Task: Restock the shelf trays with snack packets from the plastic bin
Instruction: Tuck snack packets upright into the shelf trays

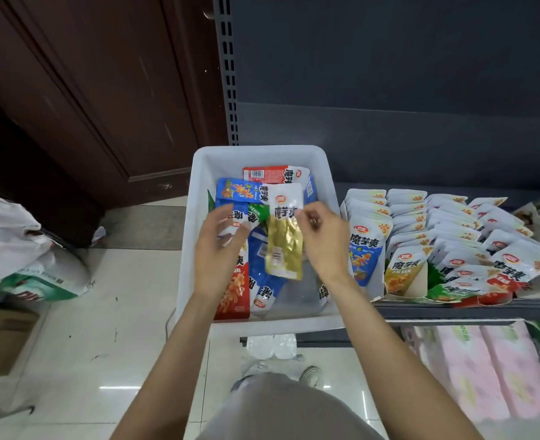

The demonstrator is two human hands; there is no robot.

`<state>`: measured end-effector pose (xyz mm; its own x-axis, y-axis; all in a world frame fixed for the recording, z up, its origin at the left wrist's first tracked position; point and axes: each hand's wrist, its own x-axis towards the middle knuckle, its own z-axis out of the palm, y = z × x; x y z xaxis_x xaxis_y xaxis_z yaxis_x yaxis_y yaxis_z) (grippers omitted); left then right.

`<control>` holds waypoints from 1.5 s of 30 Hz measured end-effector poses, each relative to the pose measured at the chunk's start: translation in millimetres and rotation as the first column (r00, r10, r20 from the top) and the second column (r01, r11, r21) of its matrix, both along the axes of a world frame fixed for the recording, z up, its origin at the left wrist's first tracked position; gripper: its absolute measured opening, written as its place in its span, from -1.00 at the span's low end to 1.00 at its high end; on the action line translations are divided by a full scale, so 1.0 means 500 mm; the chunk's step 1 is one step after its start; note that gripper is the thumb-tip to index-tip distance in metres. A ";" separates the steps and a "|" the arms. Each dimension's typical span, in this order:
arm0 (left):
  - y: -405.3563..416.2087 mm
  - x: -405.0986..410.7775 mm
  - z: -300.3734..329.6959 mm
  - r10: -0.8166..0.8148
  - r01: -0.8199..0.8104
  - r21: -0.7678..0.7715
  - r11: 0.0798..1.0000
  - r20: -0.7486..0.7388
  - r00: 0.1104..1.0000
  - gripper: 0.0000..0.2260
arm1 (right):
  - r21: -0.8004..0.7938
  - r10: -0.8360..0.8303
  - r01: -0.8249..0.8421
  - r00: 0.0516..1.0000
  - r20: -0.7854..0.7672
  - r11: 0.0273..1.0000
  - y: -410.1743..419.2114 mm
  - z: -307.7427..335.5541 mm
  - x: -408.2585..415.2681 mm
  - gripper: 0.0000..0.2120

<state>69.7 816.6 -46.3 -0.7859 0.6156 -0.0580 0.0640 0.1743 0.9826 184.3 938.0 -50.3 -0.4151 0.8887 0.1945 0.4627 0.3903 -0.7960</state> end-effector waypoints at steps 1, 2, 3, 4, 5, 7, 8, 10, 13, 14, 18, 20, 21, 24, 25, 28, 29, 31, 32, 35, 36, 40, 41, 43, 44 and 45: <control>-0.006 0.011 0.016 -0.061 0.060 0.024 0.998 0.045 0.997 -0.68 | -0.241 -0.050 0.016 0.990 -0.134 0.970 -0.008 0.017 0.010 -0.90; -0.011 0.024 0.029 -0.157 0.156 0.027 0.987 0.060 0.986 -0.66 | -0.405 -0.094 -0.002 0.972 -0.216 0.914 -0.016 0.030 0.019 -0.90; -0.015 0.037 0.038 -0.256 0.256 -0.007 0.967 0.034 0.966 -0.59 | -0.493 -0.118 -0.026 0.959 -0.258 0.870 -0.026 0.041 0.026 -0.90; -0.015 0.049 0.042 -0.341 0.338 -0.078 0.938 -0.035 0.939 -0.51 | -0.528 -0.124 -0.047 0.951 -0.282 0.848 -0.034 0.048 0.031 -0.91; -0.013 0.058 0.045 -0.409 0.388 -0.163 0.907 -0.121 0.904 -0.43 | -0.542 -0.117 -0.070 0.946 -0.302 0.837 -0.042 0.057 0.035 -0.93; -0.005 0.070 0.053 -0.489 0.426 -0.274 0.862 -0.236 0.840 -0.33 | -0.576 -0.104 -0.145 0.921 -0.376 0.805 -0.054 0.074 0.043 -0.94; -0.001 0.076 0.059 -0.522 0.453 -0.287 0.844 -0.241 0.819 -0.31 | -0.599 -0.098 -0.198 0.900 -0.425 0.776 -0.057 0.082 0.047 -0.94; 0.008 0.086 0.071 -0.552 0.529 -0.199 0.825 -0.081 0.830 -0.38 | -0.593 -0.082 -0.257 0.872 -0.483 0.763 -0.057 0.094 0.058 -0.95; 0.015 0.098 0.086 -0.466 0.462 0.122 0.878 0.435 0.770 -0.58 | -0.434 -0.073 -0.107 0.923 -0.378 0.894 -0.034 0.095 0.091 -0.88; 0.017 0.100 0.082 -0.467 0.441 0.180 0.879 0.504 0.726 -0.59 | -0.406 -0.095 -0.054 0.936 -0.340 0.912 -0.022 0.094 0.105 -0.83; 0.031 0.128 0.085 -0.576 0.511 0.276 0.814 0.500 0.647 -0.60 | -0.538 -0.161 -0.046 0.930 -0.331 0.842 0.012 0.107 0.161 -0.67; 0.043 0.147 0.088 -0.612 0.563 0.258 0.785 0.465 0.640 -0.63 | -0.564 -0.115 -0.126 0.921 -0.373 0.816 0.021 0.116 0.185 -0.67; 0.050 0.155 0.087 -0.634 0.606 0.212 0.767 0.395 0.664 -0.65 | -0.538 -0.080 -0.149 0.922 -0.379 0.830 0.024 0.122 0.200 -0.69; 0.087 0.176 0.084 -0.673 0.672 0.052 0.739 0.107 0.732 -0.72 | -0.346 0.019 -0.150 0.935 -0.355 0.926 0.039 0.149 0.256 -0.76; 0.106 0.187 0.084 -0.670 0.669 0.035 0.743 0.033 0.742 -0.75 | -0.275 0.044 -0.145 0.939 -0.341 0.950 0.045 0.160 0.277 -0.77; 0.163 0.236 0.087 -0.672 0.678 -0.010 0.735 -0.142 0.727 -0.81 | -0.089 0.076 -0.102 0.965 -0.252 0.991 0.064 0.187 0.343 -0.77; 0.181 0.255 0.083 -0.665 0.672 -0.043 0.739 -0.209 0.717 -0.83 | -0.029 0.068 -0.075 0.978 -0.196 0.997 0.073 0.191 0.362 -0.77; 0.210 0.290 0.066 -0.636 0.632 -0.143 0.761 -0.356 0.685 -0.84 | 0.058 0.042 -0.037 0.995 -0.089 0.998 0.093 0.182 0.390 -0.75; 0.219 0.304 0.056 -0.618 0.602 -0.190 0.775 -0.422 0.663 -0.84 | 0.075 0.034 -0.030 0.998 -0.050 0.997 0.102 0.173 0.398 -0.76; 0.234 0.325 0.021 -0.590 0.541 -0.272 0.796 -0.552 0.590 -0.92 | 0.097 0.044 -0.051 0.997 0.070 0.994 0.123 0.135 0.409 -0.80; 0.236 0.326 0.011 -0.582 0.526 -0.283 0.802 -0.570 0.580 -0.95 | 0.113 0.049 -0.061 0.993 0.108 0.992 0.128 0.123 0.411 -0.81; 0.239 0.321 -0.009 -0.541 0.498 -0.246 0.832 -0.562 0.626 -0.88 | 0.143 0.067 -0.096 0.978 0.197 0.985 0.143 0.087 0.412 -0.81; 0.239 0.320 -0.009 -0.527 0.490 -0.232 0.840 -0.559 0.640 -0.89 | 0.161 0.072 -0.112 0.969 0.234 0.981 0.144 0.081 0.410 -0.82; 0.240 0.319 -0.012 -0.501 0.473 -0.209 0.856 -0.563 0.658 -0.86 | 0.274 0.047 -0.158 0.928 0.371 0.949 0.146 0.065 0.409 -0.86; 0.240 0.320 -0.015 -0.497 0.470 -0.206 0.858 -0.562 0.661 -0.84 | 0.351 0.006 -0.183 0.893 0.450 0.918 0.147 0.056 0.409 -0.88; 0.240 0.321 -0.018 -0.499 0.467 -0.214 0.858 -0.563 0.658 -0.84 | 0.418 -0.048 -0.198 0.860 0.509 0.887 0.147 0.049 0.409 -0.88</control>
